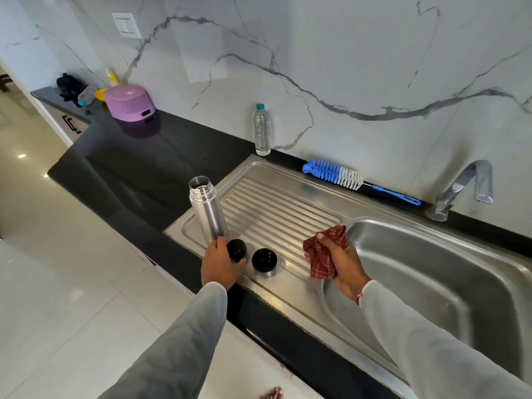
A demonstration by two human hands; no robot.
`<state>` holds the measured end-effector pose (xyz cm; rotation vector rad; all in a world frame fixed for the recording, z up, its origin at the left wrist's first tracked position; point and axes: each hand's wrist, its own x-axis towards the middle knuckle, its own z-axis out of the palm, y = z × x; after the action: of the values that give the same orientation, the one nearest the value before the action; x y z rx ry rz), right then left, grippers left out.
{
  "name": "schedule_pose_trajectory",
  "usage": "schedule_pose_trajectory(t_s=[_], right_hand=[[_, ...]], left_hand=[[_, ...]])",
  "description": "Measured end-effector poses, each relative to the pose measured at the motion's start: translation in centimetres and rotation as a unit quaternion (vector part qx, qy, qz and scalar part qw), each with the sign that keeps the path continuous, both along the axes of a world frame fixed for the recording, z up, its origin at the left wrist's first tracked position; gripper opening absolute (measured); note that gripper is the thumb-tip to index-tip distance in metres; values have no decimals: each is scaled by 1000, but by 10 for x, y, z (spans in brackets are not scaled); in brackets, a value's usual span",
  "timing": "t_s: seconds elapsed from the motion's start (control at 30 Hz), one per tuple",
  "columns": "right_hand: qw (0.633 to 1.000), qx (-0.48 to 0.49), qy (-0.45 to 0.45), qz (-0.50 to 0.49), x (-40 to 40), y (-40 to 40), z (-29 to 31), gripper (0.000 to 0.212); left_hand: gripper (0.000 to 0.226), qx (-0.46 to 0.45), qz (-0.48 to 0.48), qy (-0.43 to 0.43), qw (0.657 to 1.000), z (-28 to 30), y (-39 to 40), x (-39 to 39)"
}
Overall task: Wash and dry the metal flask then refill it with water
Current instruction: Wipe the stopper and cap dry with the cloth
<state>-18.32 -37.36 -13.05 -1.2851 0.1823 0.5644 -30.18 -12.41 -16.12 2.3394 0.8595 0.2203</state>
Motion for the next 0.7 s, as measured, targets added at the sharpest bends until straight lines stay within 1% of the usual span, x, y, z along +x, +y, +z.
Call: schedule_pose_trajectory(t_s=[0.13,0.27,0.33,0.4,0.5,0.6,0.7], right_hand=[[1000,8,4,20,0,-10,3,30],[999,9,1,38,-1,-21,4,39],[999,25,15,36,-1,-27,4,41],[998,48,34,31,-2,-32,7,37],[994,92,55,20,-3,-38,15,41],[989,135,65,4,-2,-42,23,48],[985,161,55,-27,2,-45,32,56]], left_hand=[[62,13,-25,32,999,-3,3,10],[46,32,-38,43,998,-10,12,17],[38,25,-29,10,999,-9,12,19],[34,1,-12,-50,999,-3,8,19],[35,-10,-4,-144,989,19,-5,27],[45,-29,-63,-202,977,47,-22,49],[55,-71,-130,-210,966,65,-49,70]])
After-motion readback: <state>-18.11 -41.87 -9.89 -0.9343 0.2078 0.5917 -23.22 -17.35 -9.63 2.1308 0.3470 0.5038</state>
